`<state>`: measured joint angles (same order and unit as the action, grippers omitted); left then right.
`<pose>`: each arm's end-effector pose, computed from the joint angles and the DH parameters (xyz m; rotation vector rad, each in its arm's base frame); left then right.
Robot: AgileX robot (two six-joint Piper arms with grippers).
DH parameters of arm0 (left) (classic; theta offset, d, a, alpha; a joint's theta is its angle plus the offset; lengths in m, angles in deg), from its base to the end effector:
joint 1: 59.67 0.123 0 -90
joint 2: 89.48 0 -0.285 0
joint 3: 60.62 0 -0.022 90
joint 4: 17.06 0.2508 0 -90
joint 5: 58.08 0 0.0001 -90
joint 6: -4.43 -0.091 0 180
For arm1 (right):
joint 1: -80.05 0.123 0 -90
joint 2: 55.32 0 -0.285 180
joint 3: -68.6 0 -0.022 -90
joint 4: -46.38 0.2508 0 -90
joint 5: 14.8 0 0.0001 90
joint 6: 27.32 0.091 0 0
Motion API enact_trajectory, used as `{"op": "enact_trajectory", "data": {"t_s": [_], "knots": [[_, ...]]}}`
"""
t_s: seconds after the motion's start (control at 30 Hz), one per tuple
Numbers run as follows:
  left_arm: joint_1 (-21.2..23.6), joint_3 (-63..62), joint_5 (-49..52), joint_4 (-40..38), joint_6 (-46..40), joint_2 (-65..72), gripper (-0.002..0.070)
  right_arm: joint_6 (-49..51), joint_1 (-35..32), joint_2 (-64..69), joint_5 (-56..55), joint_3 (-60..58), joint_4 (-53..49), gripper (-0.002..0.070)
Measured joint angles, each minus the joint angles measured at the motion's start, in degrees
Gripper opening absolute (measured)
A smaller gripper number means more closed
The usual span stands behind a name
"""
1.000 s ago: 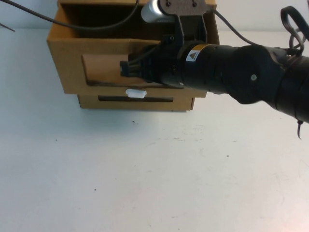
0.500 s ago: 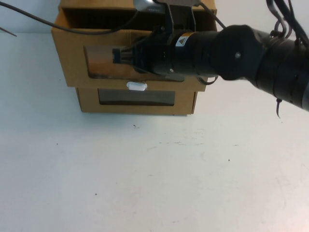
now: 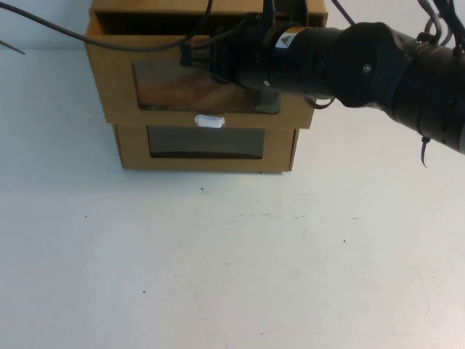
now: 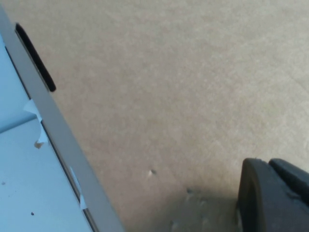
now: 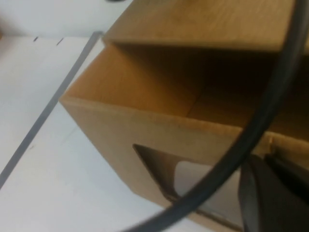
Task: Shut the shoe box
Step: Close the shoe box with your right arm
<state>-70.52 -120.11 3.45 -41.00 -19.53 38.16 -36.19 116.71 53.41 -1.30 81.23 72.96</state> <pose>0.4516 -0.1196 0.4107 0.6304 2.1105 -0.3935 0.3386 0.2639 0.3598 -0.4053 1.9128 0.7303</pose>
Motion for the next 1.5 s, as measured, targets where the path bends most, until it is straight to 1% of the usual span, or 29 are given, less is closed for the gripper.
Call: {"op": "enact_trajectory", "data": {"t_s": [0.43, 0.8, 0.97, 1.13, 1.3, 1.5], "knots": [[0.0, 0.0, 0.0, 0.0, 0.0, 0.0, -0.0002, 0.0, -1.07, 3.86, -11.71, 0.0, 0.28, -0.0011], [0.0, 0.0, -0.25, -0.61, 0.0, 0.13, -0.0002, 0.09, -2.05, 8.85, -13.83, 5.37, 0.69, -0.0011], [0.0, 0.0, -0.37, -0.68, 0.0, 0.17, -0.0002, 0.09, -2.05, 10.13, -13.16, 6.76, 0.81, -0.0011], [0.0, 0.0, -0.06, -0.68, 0.0, -0.51, -0.0002, 0.09, -2.29, 8.15, -6.09, 6.85, 0.81, -0.0011], [0.0, 0.0, 0.69, -0.1, 0.0, -4.75, -0.0002, -0.75, -2.39, 1.02, 4.06, 6.85, -0.26, -0.0011], [0.0, 0.14, 2.97, 4.28, 0.54, -12.26, -0.0002, -2.14, -2.37, -8.57, 17.88, 6.85, -1.99, -0.0011]]}}
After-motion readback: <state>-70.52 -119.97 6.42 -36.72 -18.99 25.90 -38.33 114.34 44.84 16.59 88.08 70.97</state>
